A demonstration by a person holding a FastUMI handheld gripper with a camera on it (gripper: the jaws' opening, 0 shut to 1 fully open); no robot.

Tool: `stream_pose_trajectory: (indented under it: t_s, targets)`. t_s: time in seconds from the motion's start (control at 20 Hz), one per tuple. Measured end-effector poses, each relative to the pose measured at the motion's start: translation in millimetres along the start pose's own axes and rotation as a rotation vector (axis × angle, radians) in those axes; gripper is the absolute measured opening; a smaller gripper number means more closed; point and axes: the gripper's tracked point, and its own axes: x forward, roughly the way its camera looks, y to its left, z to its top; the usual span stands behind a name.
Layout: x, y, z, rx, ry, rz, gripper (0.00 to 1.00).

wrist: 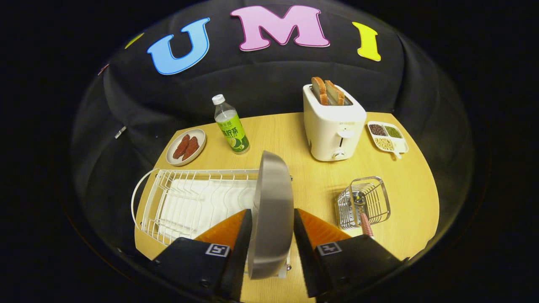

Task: Take the plate from the dish rack, then take the spoon from the basket and place it into the plate.

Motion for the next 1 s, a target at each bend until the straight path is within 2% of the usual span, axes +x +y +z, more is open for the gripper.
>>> stream_pose_trajectory:
  t_s: [0.1, 0.25, 0.5, 1.0]
  targets:
    - [-5.5, 0.9, 1.4, 0.006, 0.011, -0.006, 0.45]
    - [-0.7, -3.8, -2.8, 0.02, 0.036, -0.021, 0.4]
    - [-6.2, -0.3, 1.3, 0.017, 0.043, -0.022, 0.38]
    - [-11.3, -0.3, 15.9, 0.001, 0.016, -0.098, 0.38]
